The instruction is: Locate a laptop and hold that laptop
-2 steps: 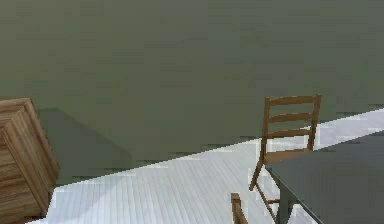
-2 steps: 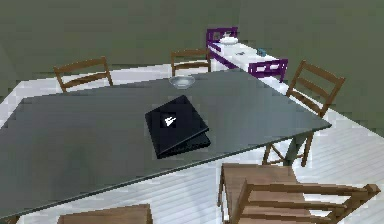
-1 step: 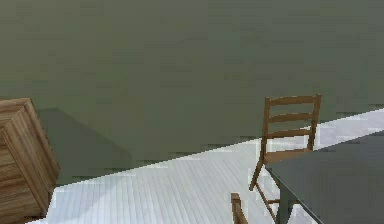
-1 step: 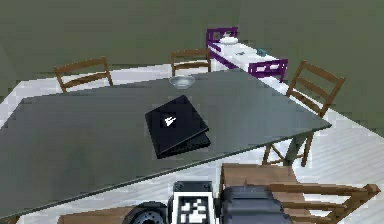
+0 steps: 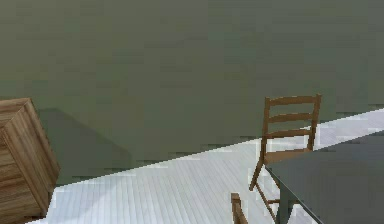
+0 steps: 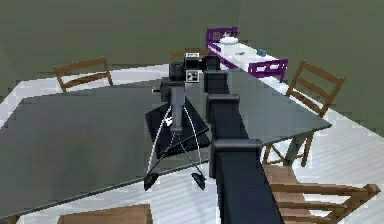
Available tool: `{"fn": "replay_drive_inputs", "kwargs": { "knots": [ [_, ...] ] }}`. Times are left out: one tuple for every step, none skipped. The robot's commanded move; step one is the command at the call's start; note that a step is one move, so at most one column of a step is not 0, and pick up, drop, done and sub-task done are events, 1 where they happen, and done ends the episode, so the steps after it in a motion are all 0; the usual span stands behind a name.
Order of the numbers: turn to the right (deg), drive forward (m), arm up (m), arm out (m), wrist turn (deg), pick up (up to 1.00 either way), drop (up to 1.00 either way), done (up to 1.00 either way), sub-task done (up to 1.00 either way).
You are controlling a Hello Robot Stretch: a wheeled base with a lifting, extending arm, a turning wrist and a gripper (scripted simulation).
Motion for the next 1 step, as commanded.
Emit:
{"fn": "replay_drive_inputs", "kwargs": {
  "knots": [
    [0.0, 0.00, 0.00, 0.00, 45.0, 0.00, 0.00, 0.00, 0.00]
  ]
}}
